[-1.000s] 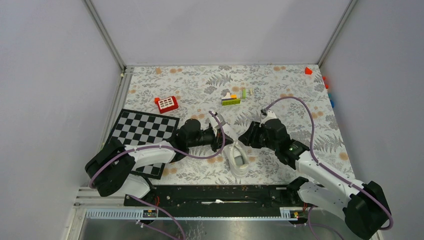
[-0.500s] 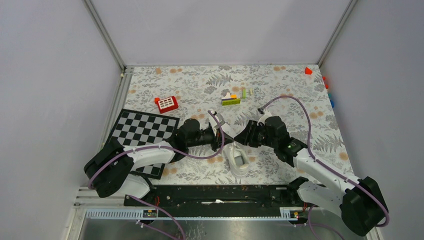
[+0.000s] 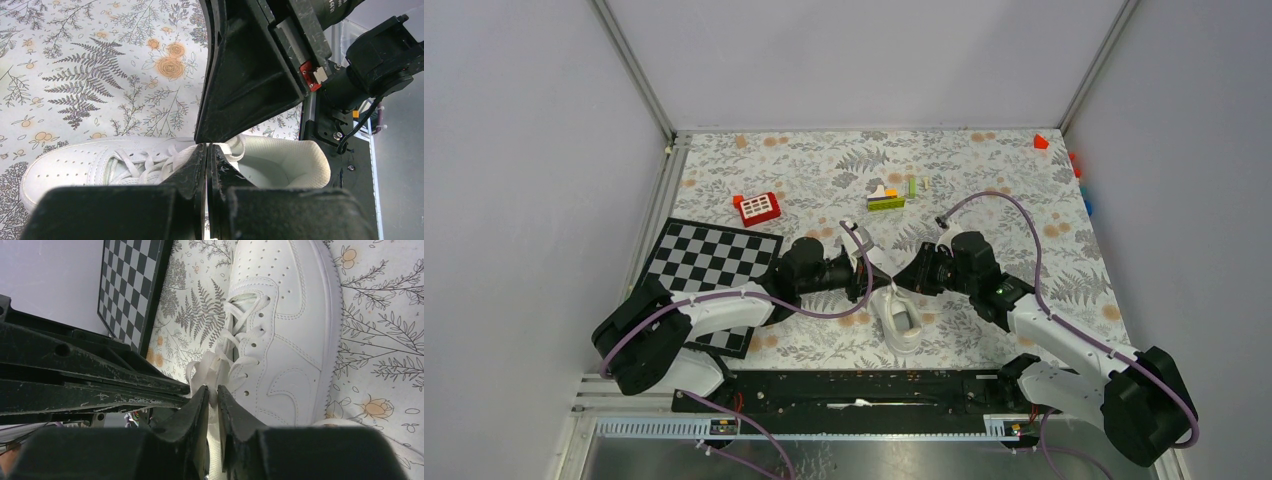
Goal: Tie the shoes
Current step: Tie the shoelace on the shoe.
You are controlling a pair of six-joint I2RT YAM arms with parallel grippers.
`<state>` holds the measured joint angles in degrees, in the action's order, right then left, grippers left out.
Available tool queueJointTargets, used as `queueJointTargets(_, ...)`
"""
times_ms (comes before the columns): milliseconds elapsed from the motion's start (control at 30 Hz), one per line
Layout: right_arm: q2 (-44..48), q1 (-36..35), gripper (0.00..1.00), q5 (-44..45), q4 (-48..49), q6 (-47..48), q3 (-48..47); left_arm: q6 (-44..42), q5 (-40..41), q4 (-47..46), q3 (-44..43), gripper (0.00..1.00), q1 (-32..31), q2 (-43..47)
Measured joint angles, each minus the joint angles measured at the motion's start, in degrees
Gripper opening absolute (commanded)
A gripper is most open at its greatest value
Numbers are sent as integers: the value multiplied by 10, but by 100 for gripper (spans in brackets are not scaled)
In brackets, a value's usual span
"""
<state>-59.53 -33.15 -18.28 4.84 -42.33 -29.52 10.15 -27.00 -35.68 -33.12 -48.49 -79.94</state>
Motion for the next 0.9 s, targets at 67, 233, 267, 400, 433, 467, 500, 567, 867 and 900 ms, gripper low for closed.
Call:
queueJointTargets(67, 0, 0, 5, -3, 2, 0, 0, 0, 0, 0, 0, 0, 0, 0)
queueJointTargets(233, 0, 1, 0, -5, 2, 2, 0, 0, 0, 0, 0, 0, 0, 0)
queueJointTargets(267, 0, 1, 0, -4, 2, 2, 0, 0, 0, 0, 0, 0, 0, 0)
queueJointTargets(400, 7, 1, 0, 3, 0, 5, 0, 0, 0, 0, 0, 0, 0, 0)
queueJointTargets(433, 11, 1, 0, 8, -3, 7, 0, 0, 0, 0, 1, 0, 0, 1)
queueJointTargets(467, 17, 1, 0, 14, -7, 8, 0, 0, 1, 0, 3, 0, 0, 2)
queueJointTargets(500, 25, 1, 0, 22, -12, 10, 0, 0, 1, 0, 4, 0, 0, 3)
queueJointTargets(567, 38, 2, 0, 32, -20, 14, 0, -1, 2, 0, 9, 0, 0, 7)
queueJointTargets(867, 52, 2, 0, 69, -31, 21, 0, 0, 10, 1, 17, 0, 0, 33)
queueJointTargets(900, 53, 2, 0, 73, -32, 21, 0, 0, 12, 2, 22, 0, 0, 41)
